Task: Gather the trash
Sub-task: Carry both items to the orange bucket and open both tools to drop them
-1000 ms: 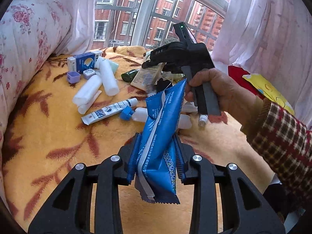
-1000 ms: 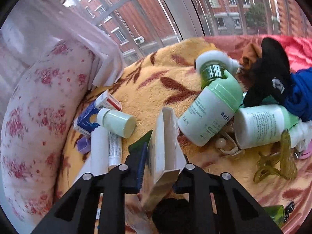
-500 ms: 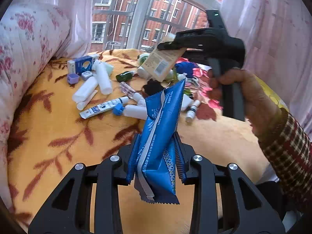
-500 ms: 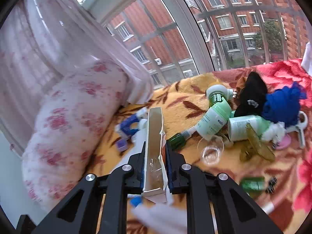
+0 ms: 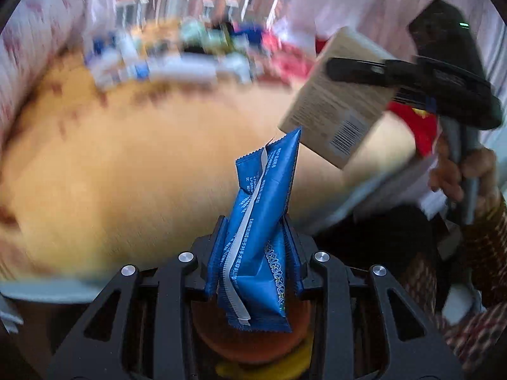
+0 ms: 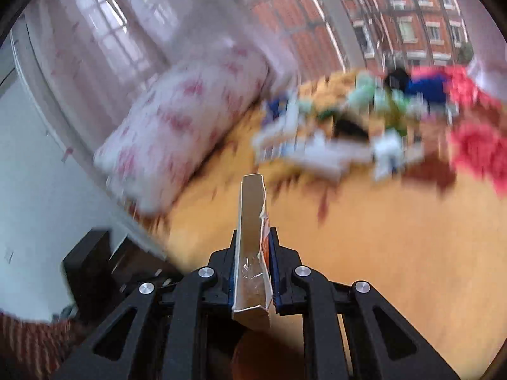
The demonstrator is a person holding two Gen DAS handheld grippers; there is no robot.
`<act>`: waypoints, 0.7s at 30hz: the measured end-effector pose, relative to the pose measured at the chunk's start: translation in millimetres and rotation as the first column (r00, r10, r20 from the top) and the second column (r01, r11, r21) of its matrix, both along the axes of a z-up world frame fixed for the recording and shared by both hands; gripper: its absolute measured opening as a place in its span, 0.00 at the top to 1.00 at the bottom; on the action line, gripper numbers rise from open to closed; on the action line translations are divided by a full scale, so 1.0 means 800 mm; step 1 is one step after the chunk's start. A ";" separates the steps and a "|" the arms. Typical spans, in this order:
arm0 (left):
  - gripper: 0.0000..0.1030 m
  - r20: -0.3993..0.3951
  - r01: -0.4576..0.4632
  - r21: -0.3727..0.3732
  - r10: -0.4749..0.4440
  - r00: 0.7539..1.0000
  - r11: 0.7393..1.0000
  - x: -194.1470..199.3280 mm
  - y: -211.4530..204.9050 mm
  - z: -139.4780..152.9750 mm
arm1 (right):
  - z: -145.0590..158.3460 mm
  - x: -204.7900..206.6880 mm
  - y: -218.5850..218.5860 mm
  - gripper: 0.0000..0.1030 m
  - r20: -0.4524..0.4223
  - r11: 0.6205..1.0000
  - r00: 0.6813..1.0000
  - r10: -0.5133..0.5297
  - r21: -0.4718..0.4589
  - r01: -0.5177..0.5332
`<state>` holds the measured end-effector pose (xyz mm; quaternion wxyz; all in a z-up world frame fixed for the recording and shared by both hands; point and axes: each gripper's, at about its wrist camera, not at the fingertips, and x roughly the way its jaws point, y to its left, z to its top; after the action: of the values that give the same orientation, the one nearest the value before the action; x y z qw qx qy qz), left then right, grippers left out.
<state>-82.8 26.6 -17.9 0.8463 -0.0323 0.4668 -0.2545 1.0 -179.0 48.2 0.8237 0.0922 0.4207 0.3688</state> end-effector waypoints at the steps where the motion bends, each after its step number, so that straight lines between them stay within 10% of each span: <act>1: 0.68 -0.044 0.017 0.002 -0.016 0.999 1.000 -0.008 -0.005 -0.017 | -0.022 -0.023 -0.002 0.84 -0.036 1.000 0.999 0.011 -0.014 -0.012; 8: 0.67 -0.228 0.059 0.077 -0.040 0.973 0.995 -0.029 -0.023 -0.098 | -0.165 -0.087 0.018 0.84 -0.261 0.988 0.965 0.031 -0.138 -0.069; 11: 0.57 -0.275 0.057 0.095 -0.029 0.961 0.994 -0.031 -0.025 -0.114 | -0.200 -0.097 0.032 0.62 -0.297 0.973 0.954 0.036 -0.208 -0.101; 13: 0.44 -0.301 0.044 0.099 -0.012 0.953 0.994 -0.032 -0.021 -0.118 | -0.210 -0.099 0.029 0.29 -0.317 0.971 0.948 -0.002 -0.227 -0.074; 21: 0.35 -0.223 -0.070 0.062 0.083 0.971 0.996 -0.024 0.020 -0.088 | -0.163 -0.087 -0.019 0.27 -0.211 0.988 0.972 -0.100 -0.139 0.071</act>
<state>-102.1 43.0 -88.7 0.7976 -0.0563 0.5650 -0.2037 -68.8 -194.5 -82.5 0.7922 0.0959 0.5270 0.2924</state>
